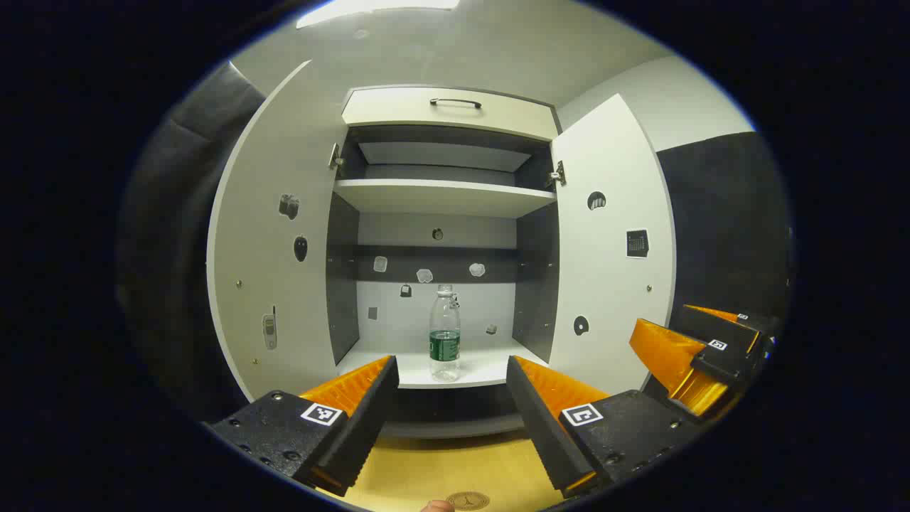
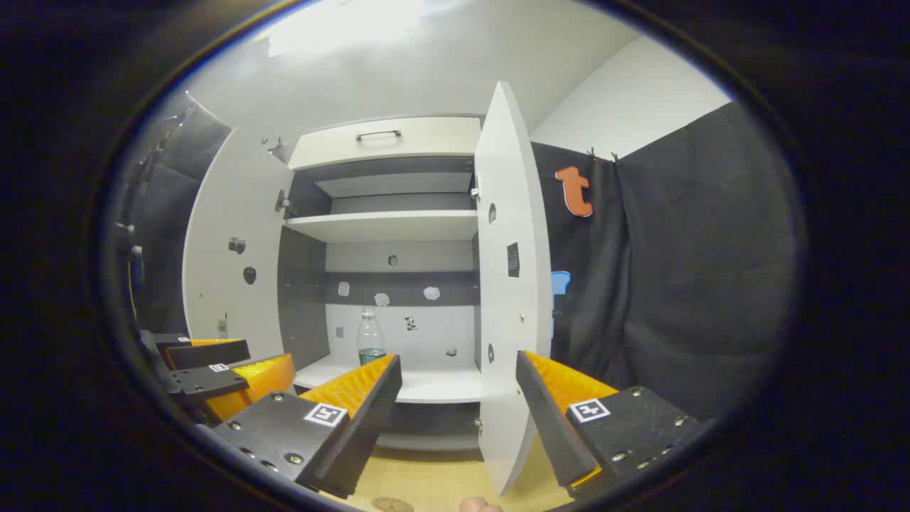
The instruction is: Grasp the bottle in the cabinet with the left hand and place it on the coaster, then close the right door with the right hand and the left door with the left hand.
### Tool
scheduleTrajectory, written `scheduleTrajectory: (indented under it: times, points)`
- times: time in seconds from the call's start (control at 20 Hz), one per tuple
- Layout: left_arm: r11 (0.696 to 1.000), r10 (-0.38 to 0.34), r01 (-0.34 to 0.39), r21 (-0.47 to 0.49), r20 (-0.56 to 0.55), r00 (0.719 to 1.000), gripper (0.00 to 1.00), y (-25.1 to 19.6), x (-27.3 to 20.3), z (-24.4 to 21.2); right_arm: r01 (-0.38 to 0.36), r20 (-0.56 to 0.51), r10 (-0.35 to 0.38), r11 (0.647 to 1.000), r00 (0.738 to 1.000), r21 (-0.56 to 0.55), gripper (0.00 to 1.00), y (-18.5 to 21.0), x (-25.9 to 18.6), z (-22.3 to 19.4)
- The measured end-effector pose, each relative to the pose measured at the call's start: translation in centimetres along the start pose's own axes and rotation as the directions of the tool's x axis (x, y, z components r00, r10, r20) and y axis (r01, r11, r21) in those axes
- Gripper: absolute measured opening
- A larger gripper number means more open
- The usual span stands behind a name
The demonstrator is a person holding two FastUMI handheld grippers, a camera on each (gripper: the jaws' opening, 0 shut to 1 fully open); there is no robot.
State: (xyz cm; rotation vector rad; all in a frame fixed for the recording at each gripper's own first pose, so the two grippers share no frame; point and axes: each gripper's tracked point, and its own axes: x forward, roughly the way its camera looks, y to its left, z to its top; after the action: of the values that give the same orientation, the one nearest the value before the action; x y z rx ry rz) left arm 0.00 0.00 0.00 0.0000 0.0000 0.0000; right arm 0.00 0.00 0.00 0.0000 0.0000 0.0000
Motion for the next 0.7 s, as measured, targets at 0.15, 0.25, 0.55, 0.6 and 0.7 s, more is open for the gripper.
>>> scheduleTrajectory:
  times: [0.15, 0.25, 0.55, 0.6, 0.7]
  points:
    - [1.000, -0.007, 0.007, -0.016, 0.006, 1.000, 0.96, 0.0, 0.1, 0.4, 0.005, -0.003, -0.005, 1.000, 1.000, 0.001, 0.98, 0.0, 0.1, 0.0]
    - [1.000, -0.010, 0.010, -0.014, 0.017, 1.000, 0.96, -0.1, 0.2, 0.8, 0.013, -0.002, -0.013, 1.000, 1.000, 0.000, 0.98, -0.1, 0.4, 0.0]
    - [1.000, -0.011, 0.011, -0.019, 0.021, 1.000, 0.96, -0.3, 0.8, 1.1, -0.001, -0.008, 0.001, 1.000, 1.000, -0.001, 0.98, 0.1, 0.6, 0.0]
    - [1.000, -0.012, 0.013, -0.025, 0.019, 1.000, 0.96, -0.4, 0.8, 1.1, -0.004, -0.008, 0.004, 1.000, 1.000, -0.001, 0.96, 0.1, 0.6, 0.0]
    - [0.999, -0.015, 0.015, -0.037, 0.022, 1.000, 0.96, -0.5, 1.0, 1.2, -0.008, -0.004, 0.008, 1.000, 1.000, -0.001, 0.98, 0.1, 0.5, 0.1]
